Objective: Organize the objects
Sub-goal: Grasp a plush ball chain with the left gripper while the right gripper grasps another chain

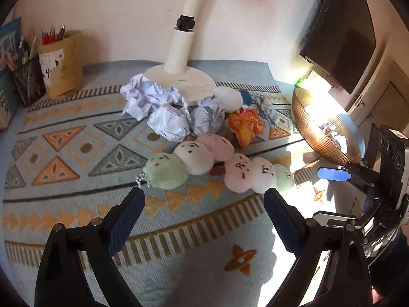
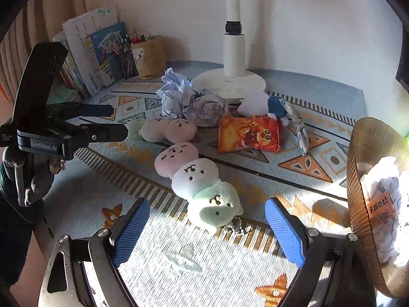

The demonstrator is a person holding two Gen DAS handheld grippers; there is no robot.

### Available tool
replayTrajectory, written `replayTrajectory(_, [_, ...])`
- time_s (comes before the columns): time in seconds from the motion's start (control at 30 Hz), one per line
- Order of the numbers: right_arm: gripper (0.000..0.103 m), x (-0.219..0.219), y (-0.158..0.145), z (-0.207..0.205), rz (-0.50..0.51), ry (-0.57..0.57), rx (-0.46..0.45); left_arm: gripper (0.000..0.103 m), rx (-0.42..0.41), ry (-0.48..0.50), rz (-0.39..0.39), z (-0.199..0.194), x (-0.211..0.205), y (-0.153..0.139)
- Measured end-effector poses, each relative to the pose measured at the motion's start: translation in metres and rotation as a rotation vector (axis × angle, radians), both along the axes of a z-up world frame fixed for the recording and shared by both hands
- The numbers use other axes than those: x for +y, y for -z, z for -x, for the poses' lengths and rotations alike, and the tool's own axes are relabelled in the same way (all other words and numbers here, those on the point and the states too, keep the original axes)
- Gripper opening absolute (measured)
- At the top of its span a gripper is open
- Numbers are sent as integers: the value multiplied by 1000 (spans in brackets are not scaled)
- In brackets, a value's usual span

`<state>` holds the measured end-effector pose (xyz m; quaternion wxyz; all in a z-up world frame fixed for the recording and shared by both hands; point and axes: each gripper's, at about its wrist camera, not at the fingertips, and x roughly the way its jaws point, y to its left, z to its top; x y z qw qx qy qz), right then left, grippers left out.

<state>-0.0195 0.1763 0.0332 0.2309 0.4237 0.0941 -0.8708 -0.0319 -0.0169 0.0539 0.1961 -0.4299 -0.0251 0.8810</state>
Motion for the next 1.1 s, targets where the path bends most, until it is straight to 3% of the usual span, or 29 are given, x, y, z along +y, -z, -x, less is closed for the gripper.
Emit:
replayTrajectory(0.07, [79,-4,11,16,-42,-35,-22,94,21,25,76,21,1,4])
replayTrajectory(0.23, [77,-16,27,34,-51,-92,-52,93,-52,204,80,56,-1,21])
replayTrajectory(0.27, [73,-18,29,36,-49,-100,-60,93,-58,231,87,60,2,24])
replayTrajectory(0.3, [63,-20,32,37,-50,-109,-74,90,-71,252,96,62,6,27])
replayTrajectory(0.4, [58,-23,31,27,-83,-85,-31,85,-67,258,138,64,17,36])
replayTrajectory(0.47, [57,-18,30,20,-75,-38,-34,65,-53,253,114,57,15,34])
replayTrajectory(0.5, [57,-14,28,15,-64,2,-40,56,-61,235,91,55,13,33])
replayTrajectory(0.57, [57,-1,24,4,-44,110,-51,56,-62,151,55,46,7,33])
replayTrajectory(0.67, [57,29,18,-10,-8,327,-69,55,-41,30,76,19,10,28])
replayTrajectory(0.73, [57,47,18,-19,42,433,-94,55,-30,-119,99,-2,12,22])
replayTrajectory(0.8, [59,57,24,-22,104,468,-150,55,-32,-236,78,-24,14,17])
replayTrajectory(0.87, [60,61,21,-27,145,478,-144,55,-31,-290,74,-42,22,19])
replayTrajectory(0.93, [68,65,20,-30,220,448,-198,57,-29,-302,101,-51,32,24])
replayTrajectory(1.0, [73,66,18,-38,275,396,-222,62,-57,-242,83,-54,38,30])
replayTrajectory(1.1, [73,62,17,-52,235,343,-207,69,-83,-168,28,-64,36,30])
